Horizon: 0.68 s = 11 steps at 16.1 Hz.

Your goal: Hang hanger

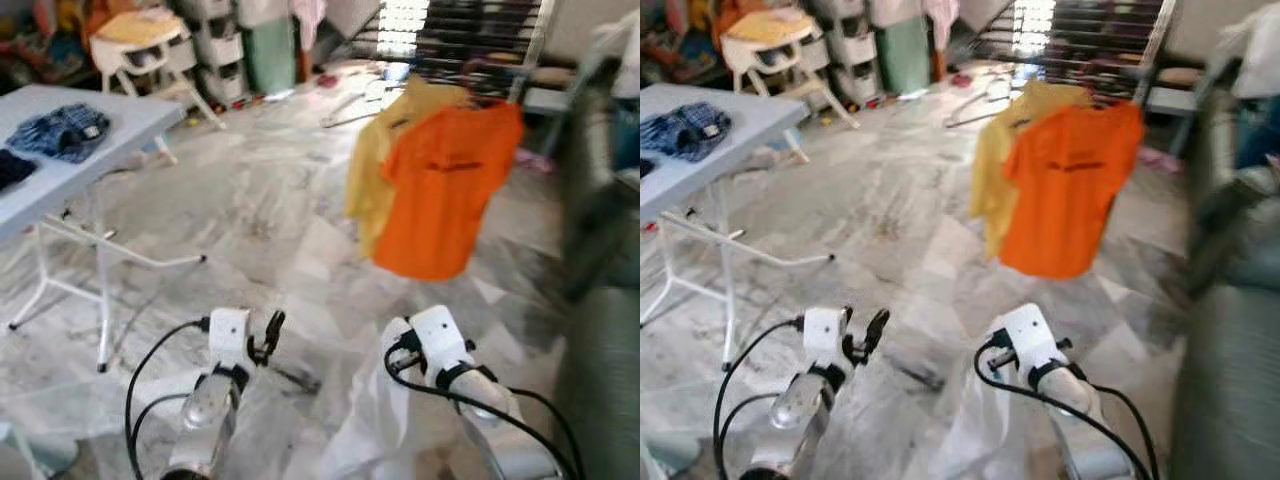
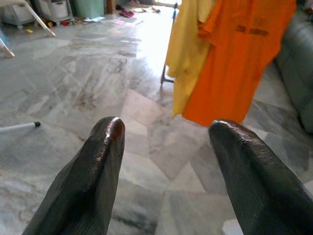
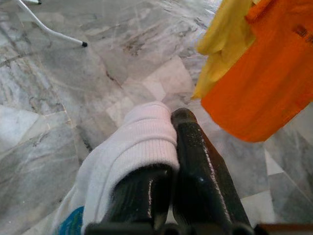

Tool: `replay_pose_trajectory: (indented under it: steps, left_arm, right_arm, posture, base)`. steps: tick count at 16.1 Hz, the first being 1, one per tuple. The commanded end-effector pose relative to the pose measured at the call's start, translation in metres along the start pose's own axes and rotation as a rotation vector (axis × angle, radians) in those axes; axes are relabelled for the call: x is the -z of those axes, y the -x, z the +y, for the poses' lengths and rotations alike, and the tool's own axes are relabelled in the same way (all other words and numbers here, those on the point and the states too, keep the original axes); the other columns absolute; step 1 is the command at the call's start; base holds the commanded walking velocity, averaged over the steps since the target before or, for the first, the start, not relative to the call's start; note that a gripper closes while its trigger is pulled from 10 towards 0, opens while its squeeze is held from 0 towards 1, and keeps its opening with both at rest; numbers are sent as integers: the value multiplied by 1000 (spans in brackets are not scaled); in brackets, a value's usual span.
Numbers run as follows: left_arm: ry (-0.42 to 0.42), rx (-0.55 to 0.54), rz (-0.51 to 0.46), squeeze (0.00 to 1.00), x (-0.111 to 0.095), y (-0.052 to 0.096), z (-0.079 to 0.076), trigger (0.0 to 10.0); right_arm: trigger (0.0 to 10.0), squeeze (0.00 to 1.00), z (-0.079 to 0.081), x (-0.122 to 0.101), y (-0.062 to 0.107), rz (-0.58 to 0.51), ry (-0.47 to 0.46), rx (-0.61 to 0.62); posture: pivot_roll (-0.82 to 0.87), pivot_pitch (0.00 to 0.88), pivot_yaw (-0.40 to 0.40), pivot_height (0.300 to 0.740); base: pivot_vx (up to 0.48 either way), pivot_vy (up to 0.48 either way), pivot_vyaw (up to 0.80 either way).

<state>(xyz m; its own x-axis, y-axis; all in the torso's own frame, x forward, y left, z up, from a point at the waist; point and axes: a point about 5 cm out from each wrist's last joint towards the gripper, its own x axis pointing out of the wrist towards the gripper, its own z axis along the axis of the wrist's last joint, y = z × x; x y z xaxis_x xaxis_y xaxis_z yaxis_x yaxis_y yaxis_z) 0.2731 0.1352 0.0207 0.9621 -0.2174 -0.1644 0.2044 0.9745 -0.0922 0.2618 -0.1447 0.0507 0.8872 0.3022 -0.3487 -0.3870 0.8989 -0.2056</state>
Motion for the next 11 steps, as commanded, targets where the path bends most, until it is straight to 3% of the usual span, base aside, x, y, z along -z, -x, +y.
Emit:
replay_pose_trajectory:
  steps: [1,7,11]
  left_arm:
    - [-15,-13,-8,0,-5,-2,5,10000]
    - [-22,26,-4,0,-6,-5,1,10000]
    - [-11,53,17,0,-3,-6,-2,10000]
  right_arm:
    - [0,0,3,-10,-3,-42,-7,-11]
    - [0,0,8,-8,-3,-37,-30,1]
    - [0,0,9,-9,-5,-36,-35,4]
  posture:
    - [-148,0,23,740]
    - [-153,0,45,740]
    - [-150,0,47,740]
  base:
    - [401,244,-738]
    - [412,242,-505]
    - [358,0,-455]
